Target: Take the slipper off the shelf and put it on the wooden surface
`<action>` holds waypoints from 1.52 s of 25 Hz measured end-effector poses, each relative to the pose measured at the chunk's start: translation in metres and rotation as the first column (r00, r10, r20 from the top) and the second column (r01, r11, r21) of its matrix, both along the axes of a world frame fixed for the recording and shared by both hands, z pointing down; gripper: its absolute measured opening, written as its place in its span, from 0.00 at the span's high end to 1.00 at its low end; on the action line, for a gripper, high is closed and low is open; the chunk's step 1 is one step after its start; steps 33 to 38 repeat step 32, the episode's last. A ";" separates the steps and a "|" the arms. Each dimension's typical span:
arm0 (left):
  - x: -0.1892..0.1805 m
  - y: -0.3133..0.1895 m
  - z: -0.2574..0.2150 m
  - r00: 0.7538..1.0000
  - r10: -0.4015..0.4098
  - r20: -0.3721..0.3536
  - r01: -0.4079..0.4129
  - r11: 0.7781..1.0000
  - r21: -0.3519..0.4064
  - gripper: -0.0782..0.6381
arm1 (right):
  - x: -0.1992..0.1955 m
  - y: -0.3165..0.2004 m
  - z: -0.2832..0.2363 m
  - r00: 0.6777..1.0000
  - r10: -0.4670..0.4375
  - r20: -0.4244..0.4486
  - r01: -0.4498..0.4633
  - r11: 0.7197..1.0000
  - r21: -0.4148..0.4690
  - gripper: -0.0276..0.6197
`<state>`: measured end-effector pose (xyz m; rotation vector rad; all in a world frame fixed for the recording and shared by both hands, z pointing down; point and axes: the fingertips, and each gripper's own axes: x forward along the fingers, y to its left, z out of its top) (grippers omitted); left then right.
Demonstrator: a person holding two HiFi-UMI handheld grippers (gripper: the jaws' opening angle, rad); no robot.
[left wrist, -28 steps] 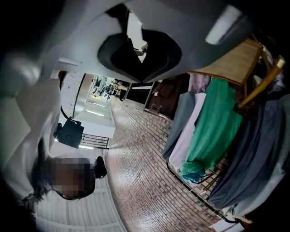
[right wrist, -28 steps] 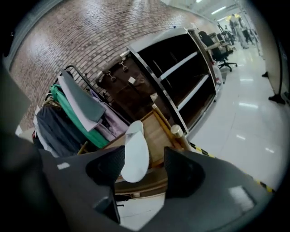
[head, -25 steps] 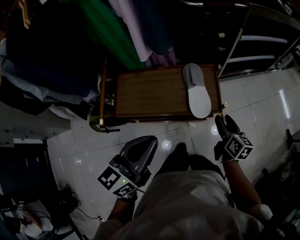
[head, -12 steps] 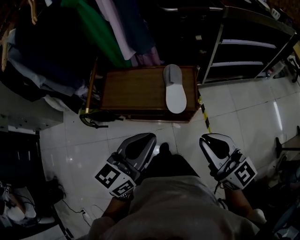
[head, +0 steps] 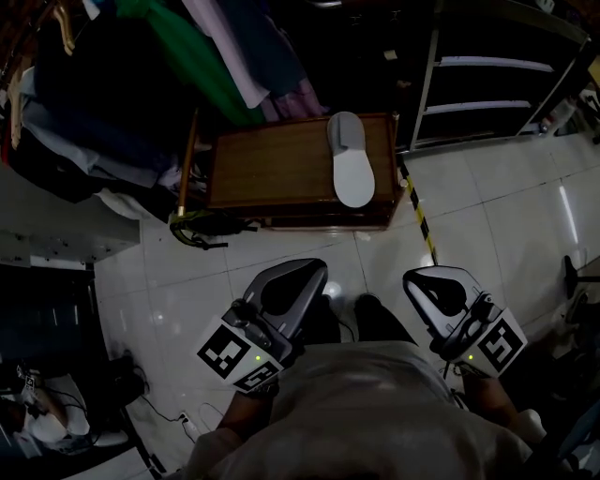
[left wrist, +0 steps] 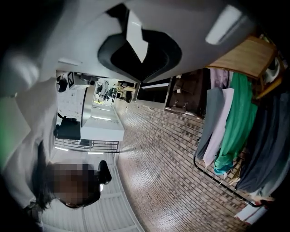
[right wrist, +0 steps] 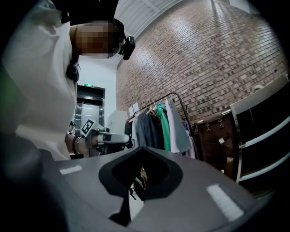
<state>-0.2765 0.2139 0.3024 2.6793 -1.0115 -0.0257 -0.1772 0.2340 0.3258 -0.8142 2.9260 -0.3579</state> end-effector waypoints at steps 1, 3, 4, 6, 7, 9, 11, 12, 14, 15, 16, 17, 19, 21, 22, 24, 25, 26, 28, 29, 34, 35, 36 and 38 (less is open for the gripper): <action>0.001 0.000 -0.002 1.000 0.013 -0.004 -0.013 1.000 0.004 0.90 | 0.000 0.001 0.000 1.000 0.010 -0.006 -0.010 1.000 -0.003 0.95; 0.000 0.004 -0.005 0.999 0.053 -0.011 -0.053 0.999 0.013 0.90 | -0.005 0.004 -0.002 0.999 0.026 -0.024 -0.026 1.000 -0.001 0.95; -0.001 0.006 -0.006 0.997 0.075 -0.013 -0.075 0.997 0.020 0.90 | -0.009 0.005 -0.004 0.999 0.031 -0.033 -0.031 1.000 0.003 0.95; -0.005 0.011 -0.007 0.994 0.112 -0.010 -0.112 0.993 0.036 0.90 | -0.019 0.009 -0.010 0.998 0.037 -0.041 -0.037 0.999 0.008 0.95; -0.008 0.013 -0.008 0.992 0.127 -0.008 -0.126 0.991 0.043 0.90 | -0.025 0.012 -0.013 0.998 0.041 -0.042 -0.041 0.999 0.008 0.95; -0.015 0.017 -0.012 0.988 0.155 -0.005 -0.154 0.986 0.063 0.90 | -0.039 0.020 -0.017 0.998 0.045 -0.045 -0.045 0.999 0.008 0.95; -0.026 0.023 -0.015 0.985 0.172 -0.010 -0.170 0.982 0.086 0.90 | -0.057 0.026 -0.020 0.998 0.038 -0.052 -0.037 0.999 0.015 0.95; -0.033 0.025 -0.015 0.985 0.174 -0.016 -0.172 0.981 0.091 0.90 | -0.067 0.028 -0.020 0.998 0.033 -0.055 -0.032 0.999 0.020 0.95; -0.046 0.028 -0.013 0.984 0.175 -0.033 -0.171 0.981 0.088 0.90 | -0.088 0.029 -0.023 0.998 0.028 -0.059 -0.026 0.999 0.026 0.95; -0.050 0.029 -0.013 0.984 0.176 -0.039 -0.172 0.981 0.084 0.90 | -0.096 0.027 -0.026 0.998 0.024 -0.058 -0.023 0.999 0.030 0.95; -0.052 0.028 -0.013 0.983 0.177 -0.041 -0.174 0.982 0.080 0.90 | -0.104 0.026 -0.030 0.998 0.017 -0.059 -0.015 0.999 0.036 0.95; -0.053 0.027 -0.014 0.983 0.178 -0.040 -0.174 0.982 0.076 0.90 | -0.110 0.025 -0.032 0.998 0.006 -0.062 -0.003 0.999 0.043 0.95; -0.055 0.027 -0.015 0.983 0.177 -0.043 -0.174 0.983 0.066 0.90 | -0.121 0.027 -0.035 0.997 -0.012 -0.071 0.015 0.998 0.053 0.95; -0.057 0.032 -0.014 0.982 0.182 -0.049 -0.180 0.982 0.049 0.90 | -0.130 0.031 -0.034 0.997 -0.016 -0.069 0.020 0.999 0.047 0.95; -0.058 0.034 -0.012 0.981 0.187 -0.044 -0.185 0.982 0.035 0.90 | -0.133 0.032 -0.033 0.998 -0.017 -0.064 0.020 0.999 0.041 0.95; -0.061 0.038 -0.001 0.982 0.189 -0.016 -0.189 0.982 -0.012 0.90 | -0.137 0.035 -0.032 0.998 -0.017 -0.055 0.019 0.999 0.033 0.95; -0.064 0.038 0.009 0.983 0.184 0.001 -0.184 0.982 -0.050 0.90 | -0.140 0.036 -0.030 0.998 -0.017 -0.053 0.019 0.999 0.032 0.95; -0.068 0.039 0.020 0.984 0.178 0.013 -0.176 0.980 -0.094 0.90 | -0.144 0.037 -0.029 0.998 -0.018 -0.053 0.020 0.999 0.031 0.95; -0.072 0.039 0.042 0.985 0.174 0.017 -0.169 0.971 -0.170 0.90 | -0.149 0.038 -0.026 0.998 -0.023 -0.057 0.024 0.999 0.027 0.95; -0.071 0.038 0.049 0.984 0.178 0.011 -0.173 0.965 -0.198 0.90 | -0.149 0.036 -0.024 0.998 -0.024 -0.060 0.025 0.999 0.024 0.95; -0.056 0.033 0.058 0.978 0.206 -0.007 -0.201 0.947 -0.251 0.90 | -0.142 0.023 -0.020 0.997 -0.017 -0.076 0.018 1.000 0.011 0.95; -0.056 0.033 0.058 0.978 0.206 -0.007 -0.201 0.947 -0.251 0.90 | -0.142 0.023 -0.020 0.997 -0.017 -0.076 0.018 1.000 0.011 0.95; -0.056 0.033 0.058 0.978 0.206 -0.007 -0.201 0.947 -0.251 0.90 | -0.142 0.023 -0.020 0.997 -0.017 -0.076 0.018 1.000 0.011 0.95; -0.056 0.033 0.058 0.978 0.206 -0.007 -0.201 0.947 -0.251 0.90 | -0.142 0.023 -0.020 0.997 -0.017 -0.076 0.018 1.000 0.011 0.95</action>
